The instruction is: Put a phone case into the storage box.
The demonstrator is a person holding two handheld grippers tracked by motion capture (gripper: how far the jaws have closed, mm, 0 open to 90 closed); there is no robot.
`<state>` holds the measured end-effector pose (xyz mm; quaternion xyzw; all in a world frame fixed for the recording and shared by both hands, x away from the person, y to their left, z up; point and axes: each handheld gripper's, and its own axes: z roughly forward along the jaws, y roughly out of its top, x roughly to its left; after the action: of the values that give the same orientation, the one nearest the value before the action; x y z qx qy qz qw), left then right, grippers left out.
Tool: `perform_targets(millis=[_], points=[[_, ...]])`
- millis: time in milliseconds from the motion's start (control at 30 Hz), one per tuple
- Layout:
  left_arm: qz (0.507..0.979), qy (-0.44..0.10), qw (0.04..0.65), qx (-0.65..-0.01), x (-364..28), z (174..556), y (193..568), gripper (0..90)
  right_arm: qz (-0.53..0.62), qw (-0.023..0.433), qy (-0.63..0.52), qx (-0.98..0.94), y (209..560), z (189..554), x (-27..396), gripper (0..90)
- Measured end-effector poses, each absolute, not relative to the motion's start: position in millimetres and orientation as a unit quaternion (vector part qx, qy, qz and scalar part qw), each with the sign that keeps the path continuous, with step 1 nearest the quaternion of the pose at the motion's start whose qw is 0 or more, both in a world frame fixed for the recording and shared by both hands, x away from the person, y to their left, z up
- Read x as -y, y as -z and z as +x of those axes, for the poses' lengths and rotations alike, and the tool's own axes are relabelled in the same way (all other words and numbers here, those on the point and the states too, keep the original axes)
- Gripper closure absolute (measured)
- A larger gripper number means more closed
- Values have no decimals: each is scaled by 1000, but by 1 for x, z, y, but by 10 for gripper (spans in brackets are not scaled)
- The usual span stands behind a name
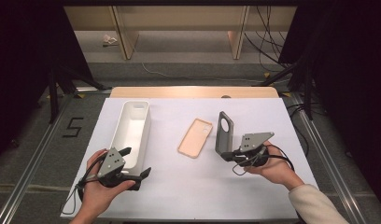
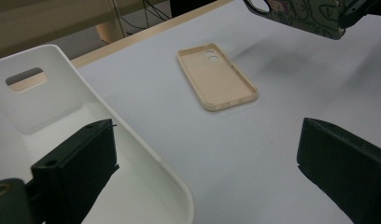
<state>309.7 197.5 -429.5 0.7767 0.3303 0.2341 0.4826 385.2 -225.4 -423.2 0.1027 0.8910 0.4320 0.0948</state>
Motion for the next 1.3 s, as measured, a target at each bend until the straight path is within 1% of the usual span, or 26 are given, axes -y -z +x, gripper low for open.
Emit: perform_targets(millis=[67, 167, 333, 400, 633, 900, 1300], points=[[778, -232, 479, -334, -194, 310, 427, 47, 99, 95, -437, -889, 423, 383, 223, 894], [781, -210, 475, -347, -186, 312, 422, 53, 87, 99, -431, -893, 424, 380, 219, 895], [788, -186, 468, -355, -169, 324, 412, 69, 75, 90, -435, -893, 426, 375, 210, 894], [789, -189, 468, -350, -162, 331, 407, 80, 67, 97, -428, -896, 427, 372, 207, 894], [793, -193, 472, -334, -140, 352, 394, 81, 53, 95, -438, -892, 424, 367, 202, 894], [795, -175, 466, -347, -123, 373, 383, 89, 41, 96, -435, -894, 423, 363, 195, 894], [801, -140, 457, -360, -95, 407, 374, 131, 27, 93, -432, -897, 425, 360, 186, 894]])
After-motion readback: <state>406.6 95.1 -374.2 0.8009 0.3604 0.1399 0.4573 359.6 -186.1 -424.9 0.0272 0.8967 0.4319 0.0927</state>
